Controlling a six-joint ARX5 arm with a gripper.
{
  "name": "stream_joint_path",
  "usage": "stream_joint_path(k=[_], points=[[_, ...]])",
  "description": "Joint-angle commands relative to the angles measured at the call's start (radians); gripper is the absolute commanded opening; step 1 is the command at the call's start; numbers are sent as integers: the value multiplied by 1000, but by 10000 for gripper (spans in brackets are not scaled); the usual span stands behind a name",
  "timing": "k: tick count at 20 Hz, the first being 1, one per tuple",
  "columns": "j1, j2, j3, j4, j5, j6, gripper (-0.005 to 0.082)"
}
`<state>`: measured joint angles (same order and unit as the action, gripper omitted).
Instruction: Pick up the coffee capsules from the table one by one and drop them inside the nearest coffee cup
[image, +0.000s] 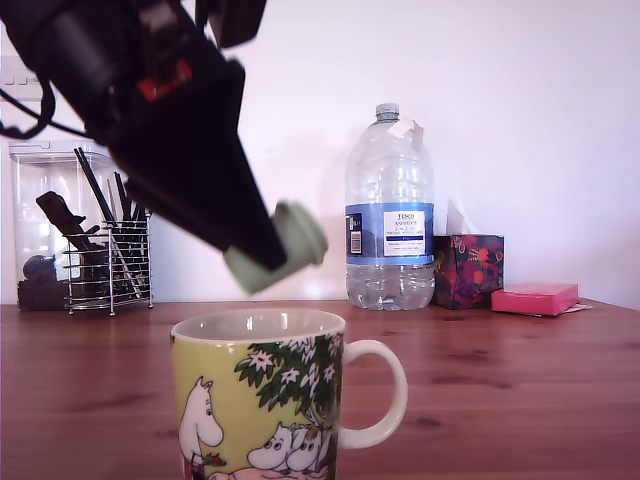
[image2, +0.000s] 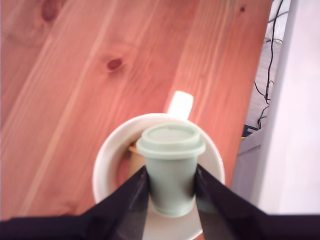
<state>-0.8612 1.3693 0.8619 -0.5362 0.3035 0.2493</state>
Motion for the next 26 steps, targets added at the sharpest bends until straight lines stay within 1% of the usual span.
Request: stream_joint_path(k=[1,7,8,9,11,12,13,21,22,23,24,25,26], points=[[-5,0,-7,5,-7,4,128],[-5,0,-7,12,-7,5,132],[-5,0,-7,14,-6,5,158],[-5,0,-7,13,-6,5,253],[-5,0,-7,15,-7,0,597],[-5,0,-7,15,-7,1,688],[-5,0,-7,16,-7,1,710],[-5,-6,-3,5,-6,2,703],[-5,-10,0,2,-6,2,682],[-5,-13,8,-6,-6,2,641],[-5,-17,19,-21,-7,4,560],[-5,-17,32,-39,-8,5,445],[-5,-17,47,-61,-10,5,305]])
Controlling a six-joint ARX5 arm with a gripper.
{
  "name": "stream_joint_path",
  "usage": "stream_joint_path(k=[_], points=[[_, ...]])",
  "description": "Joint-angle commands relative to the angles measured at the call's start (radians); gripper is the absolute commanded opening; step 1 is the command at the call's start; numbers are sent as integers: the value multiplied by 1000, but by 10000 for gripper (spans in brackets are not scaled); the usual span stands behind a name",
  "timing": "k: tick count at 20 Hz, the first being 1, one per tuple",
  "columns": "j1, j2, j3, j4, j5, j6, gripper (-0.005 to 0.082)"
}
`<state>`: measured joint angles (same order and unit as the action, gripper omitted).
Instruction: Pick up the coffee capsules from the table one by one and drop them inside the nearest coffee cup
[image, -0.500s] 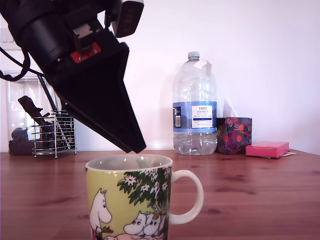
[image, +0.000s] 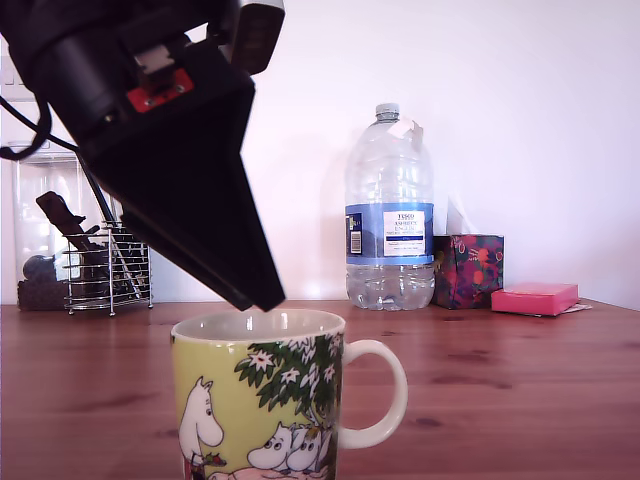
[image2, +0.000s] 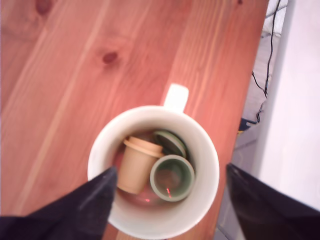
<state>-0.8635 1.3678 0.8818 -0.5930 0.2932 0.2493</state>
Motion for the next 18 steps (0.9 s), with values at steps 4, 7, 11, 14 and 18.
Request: stream_joint_path(k=[4,7,11,14,18], points=[[16,-19,72,-44,-39,12,-20],[55,-42,72,-26,-113,0,-20],[156,-116,68,22,-116,-42,-20],[255,-189,39,84,-105,-64,-20],[376,-295,-72,207,-88,-97,-20]])
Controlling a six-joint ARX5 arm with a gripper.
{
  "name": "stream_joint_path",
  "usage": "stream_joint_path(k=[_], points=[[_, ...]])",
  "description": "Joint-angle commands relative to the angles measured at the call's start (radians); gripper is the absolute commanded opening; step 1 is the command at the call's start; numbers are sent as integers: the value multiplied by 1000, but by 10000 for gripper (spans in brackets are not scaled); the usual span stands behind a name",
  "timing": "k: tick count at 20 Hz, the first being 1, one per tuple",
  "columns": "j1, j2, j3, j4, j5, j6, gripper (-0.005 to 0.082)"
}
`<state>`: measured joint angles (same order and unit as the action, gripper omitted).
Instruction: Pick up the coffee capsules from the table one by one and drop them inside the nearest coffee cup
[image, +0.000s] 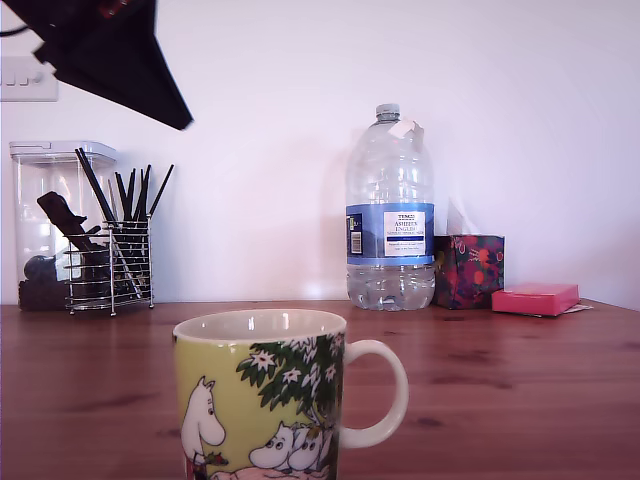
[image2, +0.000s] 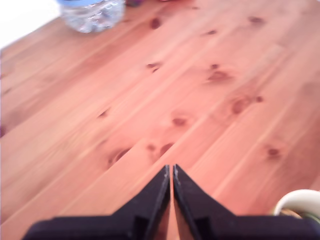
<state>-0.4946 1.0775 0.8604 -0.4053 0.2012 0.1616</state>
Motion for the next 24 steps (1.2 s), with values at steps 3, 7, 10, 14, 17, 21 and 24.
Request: stream_joint_path(k=[3,7,10,14,17,21,24], points=[[89,-103,-172,159,2,-68,-20],[185,-259,-362,348,-42,-167,-20],[240,-382,-499,414,-96,-207,-20],[304,-546,-660,443,-125,-253,-20],[340,-677,-760,436,-124,-286,-20],[362,-817,-825,375,-130,-330,-20],[362,-877,-825,315,-159,-330,-20]])
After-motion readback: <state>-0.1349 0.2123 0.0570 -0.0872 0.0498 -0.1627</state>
